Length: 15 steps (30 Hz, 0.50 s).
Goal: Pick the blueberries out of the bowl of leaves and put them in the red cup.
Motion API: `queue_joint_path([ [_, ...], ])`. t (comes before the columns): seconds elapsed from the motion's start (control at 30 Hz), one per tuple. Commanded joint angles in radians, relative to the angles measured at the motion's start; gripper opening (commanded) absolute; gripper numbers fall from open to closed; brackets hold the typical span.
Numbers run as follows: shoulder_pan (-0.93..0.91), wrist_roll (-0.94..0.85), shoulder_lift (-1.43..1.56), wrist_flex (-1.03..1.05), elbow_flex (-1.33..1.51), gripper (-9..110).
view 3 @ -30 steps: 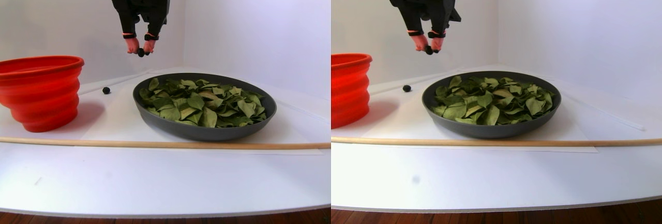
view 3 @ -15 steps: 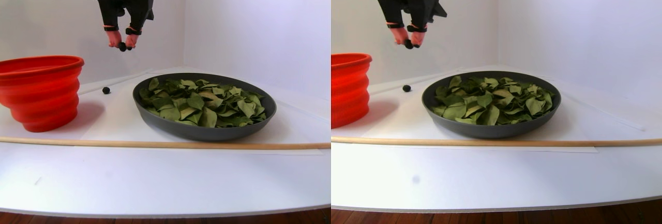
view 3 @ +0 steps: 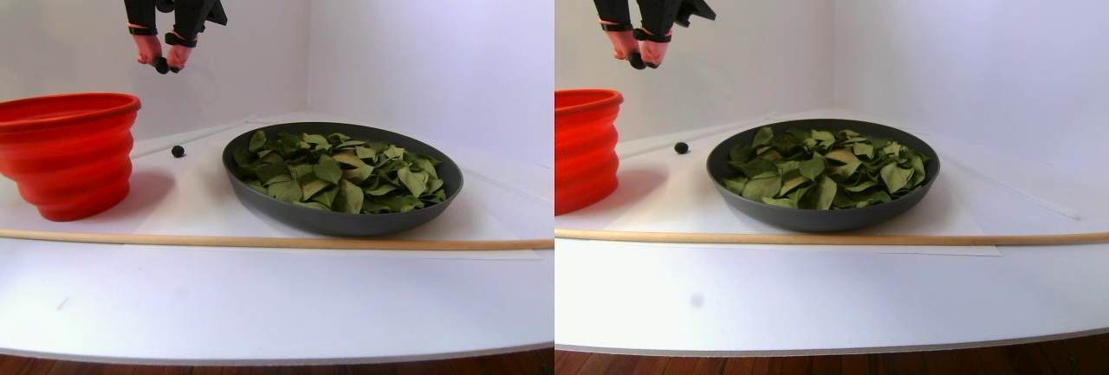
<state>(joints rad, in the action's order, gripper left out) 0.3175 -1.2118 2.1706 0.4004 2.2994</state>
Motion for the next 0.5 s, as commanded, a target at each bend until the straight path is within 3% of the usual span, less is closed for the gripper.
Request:
queue_joint_path([
  [0.0,0.032,0.015,0.087,0.005,-0.005,8],
  [0.47,0.118,0.077,0.087,0.005,0.014,8],
])
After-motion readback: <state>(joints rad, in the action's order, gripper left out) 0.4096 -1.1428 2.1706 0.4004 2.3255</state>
